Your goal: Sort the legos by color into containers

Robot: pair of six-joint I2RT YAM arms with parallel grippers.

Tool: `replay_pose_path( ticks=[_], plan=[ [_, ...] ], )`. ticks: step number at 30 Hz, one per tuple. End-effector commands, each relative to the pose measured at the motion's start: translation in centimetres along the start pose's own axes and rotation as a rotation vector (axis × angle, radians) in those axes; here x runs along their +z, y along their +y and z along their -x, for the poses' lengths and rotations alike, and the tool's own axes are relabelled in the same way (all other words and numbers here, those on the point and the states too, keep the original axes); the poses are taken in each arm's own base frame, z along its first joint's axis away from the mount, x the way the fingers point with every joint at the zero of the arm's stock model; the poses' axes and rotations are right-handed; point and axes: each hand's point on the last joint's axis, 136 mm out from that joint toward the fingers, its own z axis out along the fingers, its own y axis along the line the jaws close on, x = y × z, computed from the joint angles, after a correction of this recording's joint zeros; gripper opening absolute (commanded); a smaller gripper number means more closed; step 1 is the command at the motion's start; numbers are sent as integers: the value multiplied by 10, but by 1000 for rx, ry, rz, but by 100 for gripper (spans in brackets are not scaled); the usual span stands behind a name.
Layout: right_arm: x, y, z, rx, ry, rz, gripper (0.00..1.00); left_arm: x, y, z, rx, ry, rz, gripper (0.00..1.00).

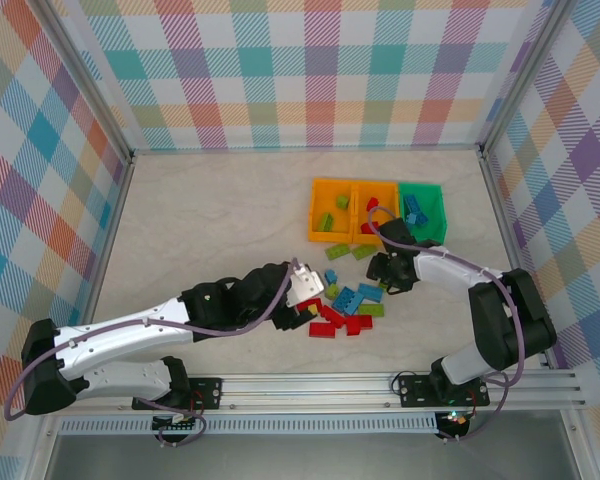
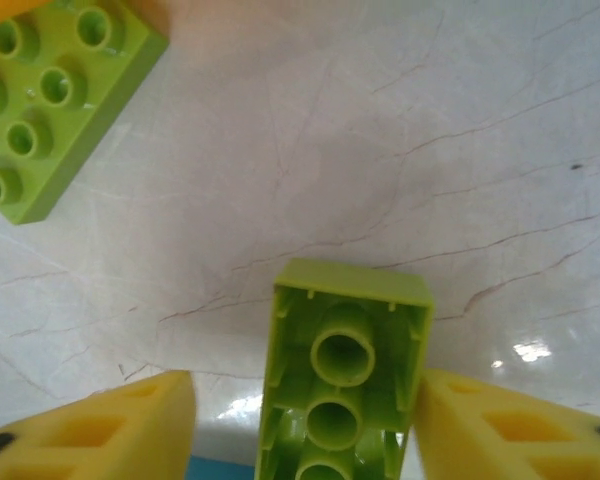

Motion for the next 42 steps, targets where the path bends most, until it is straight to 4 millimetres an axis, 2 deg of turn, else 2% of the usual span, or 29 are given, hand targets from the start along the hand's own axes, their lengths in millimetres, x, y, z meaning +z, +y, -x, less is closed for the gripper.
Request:
replay_pose_path(
  ticks=[1, 3, 6, 10, 12, 14, 16, 18, 20, 22, 25, 28, 30, 33, 37, 40, 42],
  plan=[
    [-1, -14, 2, -17, -38, -51, 47, -1, -26, -11, 240, 12, -126, 83],
    [-2, -20, 0, -30, -35, -77, 39, -2, -31, -12, 305, -11, -150, 85],
    [-6, -22, -1, -45, -36, -84, 28, -6, -35, -9, 342, -67, -176, 95],
    [-25, -20, 7, -62, -74, -69, 25, -15, -23, -3, 325, -105, -149, 100],
    [-45, -12, 17, -73, -122, -32, 25, -18, -14, 2, 293, -141, -105, 100],
    [-68, 2, 29, -98, -180, 46, 25, -24, -7, 9, 259, -180, -70, 100],
    [-93, 24, 43, -137, -252, 155, 25, -33, 8, 20, 189, -237, 13, 100],
    [-118, 51, 61, -200, -340, 272, 25, -43, 22, 21, 137, -286, 88, 100],
    [-132, 72, 80, -250, -399, 328, 24, -54, 33, 21, 85, -327, 146, 100],
    [-137, 93, 97, -296, -414, 362, 24, -66, 41, 20, 55, -347, 180, 100],
    [-129, 126, 117, -338, -380, 416, 24, -83, 50, 18, -15, -362, 210, 100],
    [-111, 153, 134, -354, -346, 435, 24, -94, 65, 12, -163, -348, 265, 100],
    [-93, 168, 142, -380, -320, 420, 24, -97, 75, 2, -287, -302, 311, 100],
    [-64, 183, 150, -416, -274, 362, 26, -98, 88, -6, -445, -245, 375, 100],
    [-35, 190, 152, -430, -209, 293, 29, -92, 97, -12, -624, -159, 428, 100],
    [-27, 193, 151, -469, -208, 244, 44, -87, 100, -15, -756, -108, 456, 100],
    [-29, 196, 150, -481, -206, 244, 54, -81, 99, -17, -834, -92, 465, 100]
  ],
)
